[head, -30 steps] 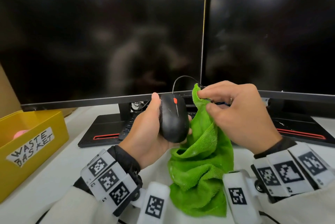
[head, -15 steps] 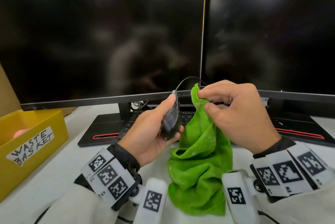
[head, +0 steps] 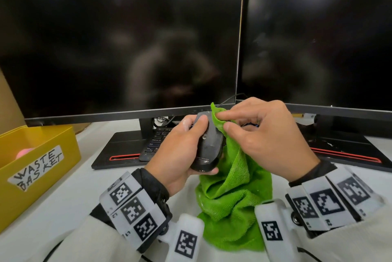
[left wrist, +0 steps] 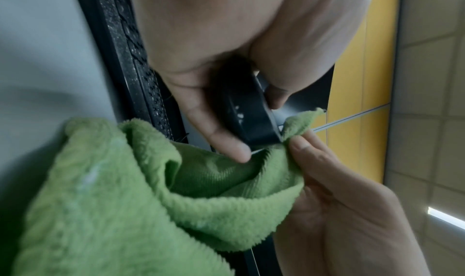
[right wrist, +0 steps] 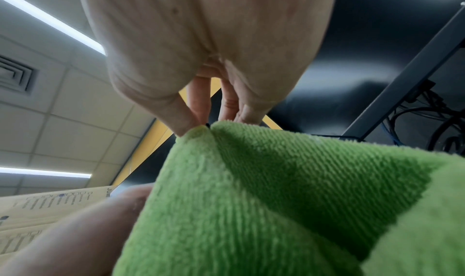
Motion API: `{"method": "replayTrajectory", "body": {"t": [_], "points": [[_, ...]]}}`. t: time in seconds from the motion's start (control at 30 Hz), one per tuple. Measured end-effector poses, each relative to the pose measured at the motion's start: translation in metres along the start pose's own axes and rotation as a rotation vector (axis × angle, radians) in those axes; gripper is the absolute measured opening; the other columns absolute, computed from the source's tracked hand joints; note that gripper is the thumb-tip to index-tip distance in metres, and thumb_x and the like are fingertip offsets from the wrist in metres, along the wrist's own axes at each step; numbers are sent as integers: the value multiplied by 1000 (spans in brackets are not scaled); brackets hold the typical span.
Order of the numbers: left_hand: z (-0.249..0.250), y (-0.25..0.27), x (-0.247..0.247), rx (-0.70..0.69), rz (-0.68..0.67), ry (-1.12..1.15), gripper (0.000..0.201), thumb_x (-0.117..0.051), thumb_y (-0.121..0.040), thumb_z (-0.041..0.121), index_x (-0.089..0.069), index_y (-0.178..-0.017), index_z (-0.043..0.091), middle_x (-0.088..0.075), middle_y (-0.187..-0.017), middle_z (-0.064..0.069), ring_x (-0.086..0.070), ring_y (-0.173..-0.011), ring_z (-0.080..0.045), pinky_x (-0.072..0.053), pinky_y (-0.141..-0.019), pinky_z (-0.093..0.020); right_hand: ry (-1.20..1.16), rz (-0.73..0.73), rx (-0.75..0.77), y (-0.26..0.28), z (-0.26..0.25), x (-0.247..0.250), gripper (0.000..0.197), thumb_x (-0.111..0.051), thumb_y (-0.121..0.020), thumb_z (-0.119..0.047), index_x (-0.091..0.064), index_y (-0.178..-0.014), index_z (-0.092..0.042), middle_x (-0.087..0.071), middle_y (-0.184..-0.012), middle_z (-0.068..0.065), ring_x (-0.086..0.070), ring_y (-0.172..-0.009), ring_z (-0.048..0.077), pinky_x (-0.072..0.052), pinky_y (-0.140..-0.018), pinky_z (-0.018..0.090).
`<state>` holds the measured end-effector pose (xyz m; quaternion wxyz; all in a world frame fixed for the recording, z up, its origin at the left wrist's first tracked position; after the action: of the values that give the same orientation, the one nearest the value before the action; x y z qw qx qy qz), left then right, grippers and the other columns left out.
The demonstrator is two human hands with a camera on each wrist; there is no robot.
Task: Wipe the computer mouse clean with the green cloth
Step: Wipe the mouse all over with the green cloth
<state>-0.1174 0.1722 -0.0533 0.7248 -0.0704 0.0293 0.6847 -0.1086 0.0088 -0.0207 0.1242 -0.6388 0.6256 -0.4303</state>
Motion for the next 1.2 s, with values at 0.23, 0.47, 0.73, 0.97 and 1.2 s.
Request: {"method": "replayTrajectory", "body": {"t": [0.23, 0.47, 0.73, 0.97, 1.2], "points": [[2, 7, -3, 82, -5, 204, 43, -44, -106, 54, -73, -117, 24, -77, -99, -11, -76, -68, -27, -61, -52, -47, 203, -220, 34, 5, -4, -11, 21, -69, -90, -21, -80, -102, -35, -58, -94, -12, -60, -89, 4, -46, -79, 17], [1, 2, 1, 96, 31, 132, 76, -37, -98, 75, -74, -122, 13, -75, -94, -17, -69, -62, -31, -55, -50, -38, 130, -176, -37, -1, 4, 5, 30, -71, -84, -6, -82, -95, -31, -67, -85, -11, -65, -69, 5, -45, -72, 22], [3, 2, 0, 104, 134, 69, 67, -41, -101, 69, -76, -109, 14, -80, -96, -18, -75, -73, -39, -61, -58, -50, 163, -267, 56, 7, -12, -15, 16, -65, -95, -19, -80, -91, -16, -58, -88, -9, -59, -68, -4, -39, -61, 5], [8, -1, 7, 65, 166, 72, 72, -33, -105, 67, -75, -115, 9, -80, -92, -22, -71, -71, -36, -64, -66, -52, 224, -177, -3, -2, 0, 18, 32, -63, -91, -3, -82, -101, -28, -63, -88, -9, -61, -73, 4, -39, -68, 12], [-5, -1, -3, 93, 67, -9, 81, -35, -91, 85, -77, -112, 18, -78, -98, -21, -73, -65, -39, -57, -55, -43, 233, -211, 98, 2, -11, -5, 21, -57, -99, -18, -77, -105, -19, -56, -95, -5, -57, -81, 5, -41, -73, 15]]}}
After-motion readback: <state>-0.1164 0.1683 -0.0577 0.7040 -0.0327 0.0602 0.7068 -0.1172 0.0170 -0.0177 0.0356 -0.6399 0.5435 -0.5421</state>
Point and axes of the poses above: each hand's wrist, its own y-axis away from the middle knuckle, its own x-axis out of the back of the hand, z = x × y, the point moved 2 cm from there along -y, towards the middle knuckle
